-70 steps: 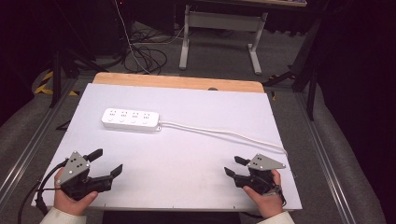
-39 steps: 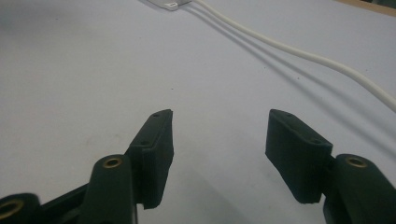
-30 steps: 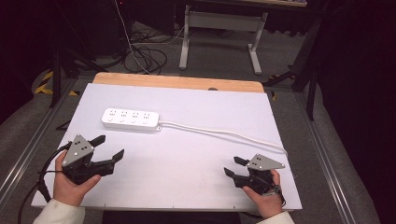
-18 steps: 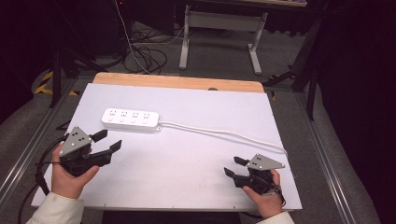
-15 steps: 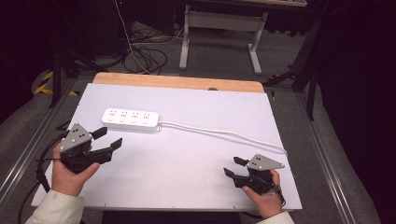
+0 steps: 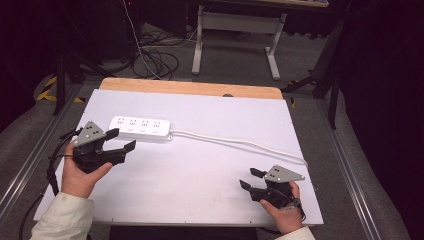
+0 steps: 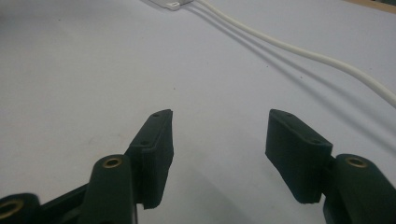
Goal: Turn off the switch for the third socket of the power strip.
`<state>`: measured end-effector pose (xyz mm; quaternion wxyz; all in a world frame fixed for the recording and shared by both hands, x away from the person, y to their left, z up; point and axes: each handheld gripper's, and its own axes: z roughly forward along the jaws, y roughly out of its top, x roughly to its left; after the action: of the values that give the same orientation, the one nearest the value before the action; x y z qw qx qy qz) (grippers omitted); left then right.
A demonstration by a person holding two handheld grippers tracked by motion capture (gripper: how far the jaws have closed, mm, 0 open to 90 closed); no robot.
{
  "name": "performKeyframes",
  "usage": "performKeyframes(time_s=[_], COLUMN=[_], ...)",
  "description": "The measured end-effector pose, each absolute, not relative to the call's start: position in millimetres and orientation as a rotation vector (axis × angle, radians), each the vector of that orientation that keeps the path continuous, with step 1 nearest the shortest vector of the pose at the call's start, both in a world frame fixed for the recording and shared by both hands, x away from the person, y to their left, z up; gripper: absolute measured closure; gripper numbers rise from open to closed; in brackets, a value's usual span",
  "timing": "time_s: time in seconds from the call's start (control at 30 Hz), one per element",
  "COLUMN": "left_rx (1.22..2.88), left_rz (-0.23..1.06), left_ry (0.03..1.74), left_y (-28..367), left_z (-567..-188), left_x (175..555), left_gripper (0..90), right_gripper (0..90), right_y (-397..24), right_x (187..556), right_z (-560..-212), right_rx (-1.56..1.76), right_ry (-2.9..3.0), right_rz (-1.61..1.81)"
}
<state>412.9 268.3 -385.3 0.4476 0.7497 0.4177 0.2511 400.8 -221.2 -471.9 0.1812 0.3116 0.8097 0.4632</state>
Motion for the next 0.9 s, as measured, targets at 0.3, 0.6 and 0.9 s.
performKeyframes(time_s=[0.3,0.6,0.9], left_rx=[1.848,1.832,1.824], left_rz=[0.627,0.655,0.672], left_ry=[1.090,1.100,1.109], left_y=[270,272,273], left_z=[-386,-391,-396], left_x=[432,450,465], left_gripper=[34.2,36.8,38.4], right_gripper=[41.6,41.5,41.4], right_y=[-221,-222,-222], right_x=[401,401,402], right_z=[-472,-472,-473], right_rx=[0.883,0.886,0.889], right_ry=[2.293,2.293,2.295], right_rz=[1.316,1.319,1.320])
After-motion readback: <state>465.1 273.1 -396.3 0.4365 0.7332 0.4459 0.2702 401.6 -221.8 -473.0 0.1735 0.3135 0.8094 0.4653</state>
